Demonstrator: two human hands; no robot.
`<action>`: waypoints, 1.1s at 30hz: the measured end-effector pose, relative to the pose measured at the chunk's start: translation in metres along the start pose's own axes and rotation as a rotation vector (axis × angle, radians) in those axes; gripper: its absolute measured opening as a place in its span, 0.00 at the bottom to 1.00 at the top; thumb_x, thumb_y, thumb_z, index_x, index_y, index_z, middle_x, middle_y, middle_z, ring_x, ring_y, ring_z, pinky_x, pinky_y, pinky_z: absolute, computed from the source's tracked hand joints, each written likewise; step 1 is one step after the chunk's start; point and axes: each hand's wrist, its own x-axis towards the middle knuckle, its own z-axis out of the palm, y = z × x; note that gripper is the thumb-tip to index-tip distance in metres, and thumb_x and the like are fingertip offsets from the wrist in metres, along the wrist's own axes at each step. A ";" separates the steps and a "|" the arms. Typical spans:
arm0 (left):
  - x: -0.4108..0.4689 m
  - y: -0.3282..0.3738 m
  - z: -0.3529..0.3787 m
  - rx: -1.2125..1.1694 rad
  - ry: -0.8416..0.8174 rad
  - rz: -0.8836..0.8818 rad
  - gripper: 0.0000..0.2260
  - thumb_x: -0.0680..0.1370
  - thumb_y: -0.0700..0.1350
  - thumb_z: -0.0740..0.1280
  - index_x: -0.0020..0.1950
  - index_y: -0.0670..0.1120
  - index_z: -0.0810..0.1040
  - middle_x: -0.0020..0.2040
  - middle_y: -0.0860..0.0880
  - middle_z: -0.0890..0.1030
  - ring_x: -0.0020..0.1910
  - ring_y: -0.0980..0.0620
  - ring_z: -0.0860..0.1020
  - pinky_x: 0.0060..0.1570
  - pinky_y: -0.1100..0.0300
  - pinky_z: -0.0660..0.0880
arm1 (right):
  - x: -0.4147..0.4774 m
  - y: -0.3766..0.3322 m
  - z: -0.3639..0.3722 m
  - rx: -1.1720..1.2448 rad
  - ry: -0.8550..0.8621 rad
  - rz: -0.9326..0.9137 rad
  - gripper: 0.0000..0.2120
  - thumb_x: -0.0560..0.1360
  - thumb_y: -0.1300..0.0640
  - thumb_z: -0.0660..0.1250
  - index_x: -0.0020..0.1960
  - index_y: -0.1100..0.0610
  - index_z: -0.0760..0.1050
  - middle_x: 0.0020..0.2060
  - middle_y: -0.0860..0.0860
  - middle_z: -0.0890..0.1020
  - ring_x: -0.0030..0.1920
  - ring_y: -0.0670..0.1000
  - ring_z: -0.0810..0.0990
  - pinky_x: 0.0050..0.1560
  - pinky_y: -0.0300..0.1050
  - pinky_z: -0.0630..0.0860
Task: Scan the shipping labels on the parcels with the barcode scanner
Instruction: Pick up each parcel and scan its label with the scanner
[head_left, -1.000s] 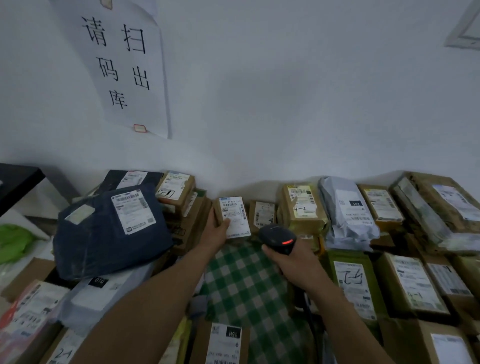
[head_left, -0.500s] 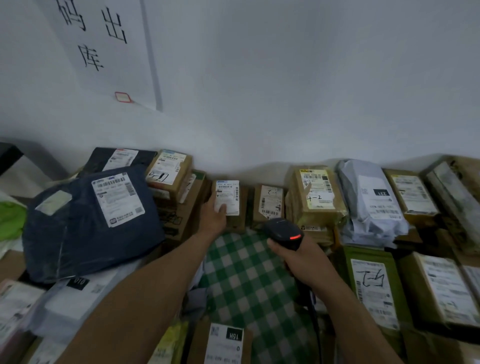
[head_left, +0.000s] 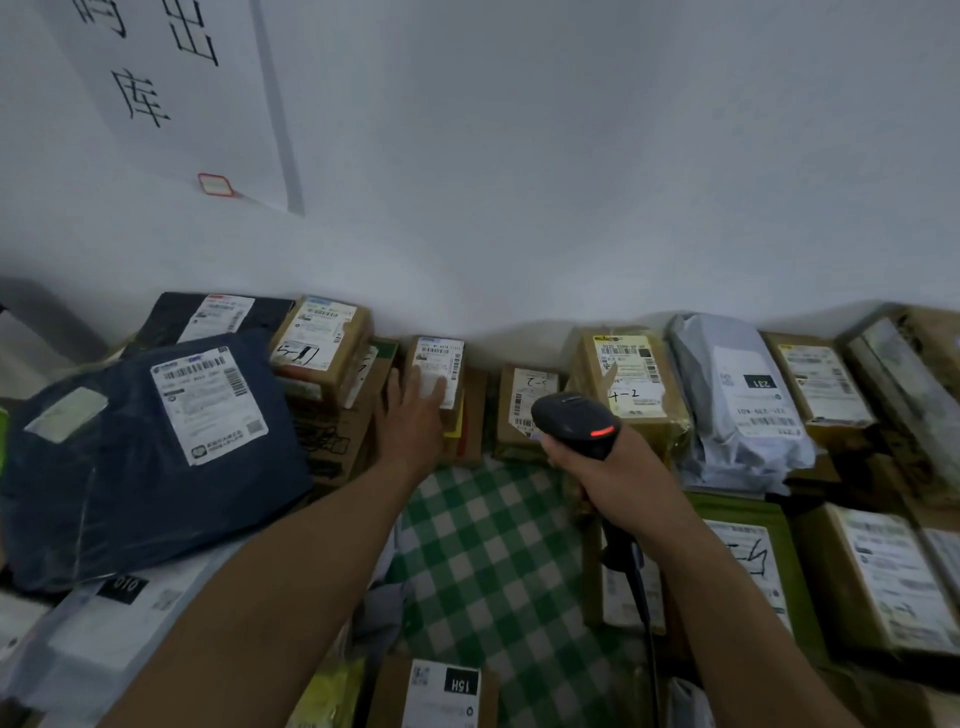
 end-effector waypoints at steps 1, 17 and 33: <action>0.000 0.000 0.001 0.003 0.042 -0.009 0.36 0.80 0.45 0.68 0.84 0.57 0.53 0.85 0.44 0.45 0.82 0.35 0.41 0.78 0.34 0.53 | 0.002 0.002 0.000 0.009 -0.008 0.006 0.23 0.74 0.40 0.75 0.66 0.46 0.77 0.52 0.46 0.85 0.50 0.47 0.82 0.46 0.42 0.75; 0.002 0.097 0.069 -0.826 -0.121 -0.169 0.17 0.81 0.40 0.68 0.70 0.45 0.75 0.68 0.45 0.78 0.67 0.47 0.77 0.62 0.58 0.73 | 0.018 0.043 -0.005 0.038 -0.016 0.087 0.19 0.76 0.46 0.75 0.65 0.45 0.76 0.49 0.48 0.84 0.43 0.46 0.81 0.42 0.42 0.76; 0.002 0.108 0.046 -1.216 0.017 -0.057 0.17 0.75 0.50 0.77 0.62 0.53 0.79 0.72 0.52 0.72 0.70 0.51 0.72 0.63 0.63 0.74 | 0.023 0.051 -0.002 0.060 -0.010 0.109 0.18 0.75 0.44 0.75 0.63 0.42 0.77 0.44 0.47 0.86 0.36 0.45 0.83 0.46 0.50 0.82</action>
